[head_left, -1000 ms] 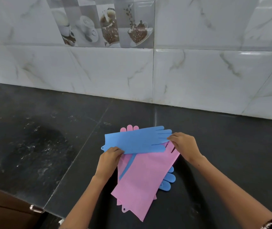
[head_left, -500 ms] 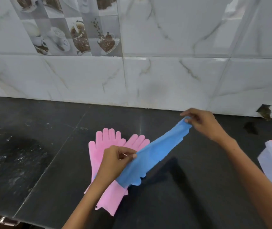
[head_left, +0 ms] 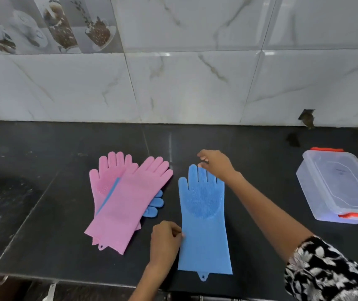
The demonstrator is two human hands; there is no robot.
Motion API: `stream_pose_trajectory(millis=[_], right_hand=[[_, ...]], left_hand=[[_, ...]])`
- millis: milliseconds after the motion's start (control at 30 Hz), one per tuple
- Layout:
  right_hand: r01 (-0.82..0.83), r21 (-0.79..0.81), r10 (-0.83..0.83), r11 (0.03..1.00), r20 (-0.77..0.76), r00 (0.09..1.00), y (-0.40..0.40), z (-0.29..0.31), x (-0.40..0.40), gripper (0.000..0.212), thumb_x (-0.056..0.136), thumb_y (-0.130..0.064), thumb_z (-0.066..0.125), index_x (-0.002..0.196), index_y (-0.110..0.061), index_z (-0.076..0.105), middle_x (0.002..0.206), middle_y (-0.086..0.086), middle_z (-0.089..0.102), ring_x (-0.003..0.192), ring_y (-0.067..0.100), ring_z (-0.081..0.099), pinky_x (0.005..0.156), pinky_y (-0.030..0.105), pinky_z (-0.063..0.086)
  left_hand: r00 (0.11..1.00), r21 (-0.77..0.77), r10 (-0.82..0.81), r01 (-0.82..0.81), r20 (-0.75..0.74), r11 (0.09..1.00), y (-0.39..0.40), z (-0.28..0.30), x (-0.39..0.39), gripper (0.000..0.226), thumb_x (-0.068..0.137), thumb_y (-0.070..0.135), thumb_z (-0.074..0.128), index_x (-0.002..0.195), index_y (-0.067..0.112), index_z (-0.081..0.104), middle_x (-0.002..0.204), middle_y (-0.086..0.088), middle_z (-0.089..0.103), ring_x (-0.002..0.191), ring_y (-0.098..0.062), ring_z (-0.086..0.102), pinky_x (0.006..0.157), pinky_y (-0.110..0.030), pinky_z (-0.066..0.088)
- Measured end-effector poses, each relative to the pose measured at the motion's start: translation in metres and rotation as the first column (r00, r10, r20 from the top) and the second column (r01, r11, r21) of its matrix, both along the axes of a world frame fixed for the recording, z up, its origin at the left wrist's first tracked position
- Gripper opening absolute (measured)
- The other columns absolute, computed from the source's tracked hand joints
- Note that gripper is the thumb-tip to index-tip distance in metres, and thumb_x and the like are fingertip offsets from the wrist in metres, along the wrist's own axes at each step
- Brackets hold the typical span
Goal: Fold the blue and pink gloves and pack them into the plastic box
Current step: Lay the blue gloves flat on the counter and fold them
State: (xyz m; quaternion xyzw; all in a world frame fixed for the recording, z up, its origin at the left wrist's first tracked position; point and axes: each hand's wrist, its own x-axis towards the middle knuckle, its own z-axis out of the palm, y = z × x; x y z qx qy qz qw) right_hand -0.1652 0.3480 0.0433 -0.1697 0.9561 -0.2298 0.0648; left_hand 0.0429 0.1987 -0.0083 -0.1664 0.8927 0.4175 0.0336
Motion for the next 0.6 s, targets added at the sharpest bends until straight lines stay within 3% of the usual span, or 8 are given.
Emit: stream_pose_trajectory(millis=[100,167,267,333,400,500,600], right_hand=[[0.21,-0.006,-0.21,0.978,-0.035,0.977,0.026,-0.027,0.025,0.019,0.088,-0.019,0.06,0.102,-0.007,0.063,0.101,0.008,0.069,0.087,0.025,0.064,0.074,0.038,0.054],[0.342,-0.028,-0.342,0.939,-0.003,0.94,0.045,-0.042,0.043,0.02,0.086,-0.022,0.062,0.093,-0.004,0.064,0.09,0.01,0.069,0.079,0.027,0.065,0.067,0.036,0.053],[0.445,-0.102,-0.441,0.89,0.054,0.896,0.055,-0.054,0.059,0.028,0.085,-0.029,0.067,0.092,-0.002,0.065,0.083,0.01,0.07,0.075,0.025,0.066,0.064,0.034,0.053],[0.47,-0.154,-0.465,0.869,0.071,0.882,0.051,-0.055,0.062,0.027,0.083,-0.03,0.069,0.091,-0.004,0.067,0.082,0.007,0.07,0.072,0.022,0.066,0.061,0.031,0.051],[0.496,-0.18,-0.491,0.849,0.076,0.868,0.044,-0.055,0.063,0.024,0.082,-0.027,0.07,0.088,-0.004,0.068,0.08,0.007,0.071,0.072,0.023,0.067,0.061,0.032,0.054],[0.547,-0.239,-0.541,0.802,0.096,0.835,0.04,-0.057,0.064,0.016,0.081,-0.016,0.07,0.087,0.0,0.069,0.081,0.011,0.073,0.075,0.027,0.068,0.065,0.036,0.058],[0.567,-0.284,-0.563,0.773,0.103,0.82,0.045,-0.059,0.064,0.011,0.081,-0.013,0.071,0.09,-0.006,0.071,0.085,0.006,0.073,0.076,0.021,0.067,0.064,0.028,0.052]], left_hand=[[0.998,-0.071,-0.016,0.011,-0.066,0.997,-0.003,-0.001,-0.002,0.008,0.079,0.016,0.071,0.072,0.017,0.068,0.069,0.006,0.065,0.063,0.002,0.055,0.06,-0.017,0.046],[0.99,-0.059,-0.054,0.047,-0.133,0.997,-0.002,0.001,-0.014,0.02,0.082,0.011,0.065,0.063,0.009,0.059,0.064,-0.002,0.062,0.057,-0.001,0.046,0.056,-0.02,0.038],[0.976,-0.001,-0.026,0.026,-0.216,1.0,0.004,0.009,-0.043,0.012,0.083,0.001,0.06,0.081,0.01,0.067,0.072,0.007,0.062,0.061,-0.002,0.051,0.058,-0.018,0.042],[0.976,0.0,-0.019,0.019,-0.216,1.0,0.006,0.007,-0.061,0.011,0.084,0.0,0.059,0.089,0.004,0.067,0.079,-0.001,0.065,0.067,-0.011,0.054,0.064,-0.03,0.048],[0.98,-0.035,-0.003,-0.004,-0.201,0.999,0.007,0.0,-0.072,0.005,0.083,-0.001,0.06,0.085,-0.001,0.064,0.08,-0.011,0.063,0.069,-0.017,0.053,0.066,-0.034,0.047],[0.973,-0.039,0.025,-0.035,-0.229,0.999,0.008,-0.01,-0.077,0.01,0.081,-0.007,0.059,0.084,0.0,0.066,0.082,-0.01,0.062,0.073,-0.017,0.054,0.062,-0.02,0.041],[0.972,-0.008,0.045,-0.049,-0.231,0.999,0.009,-0.013,-0.08,0.011,0.082,-0.004,0.062,0.087,0.004,0.069,0.086,-0.005,0.064,0.075,-0.012,0.056,0.064,-0.013,0.041]])
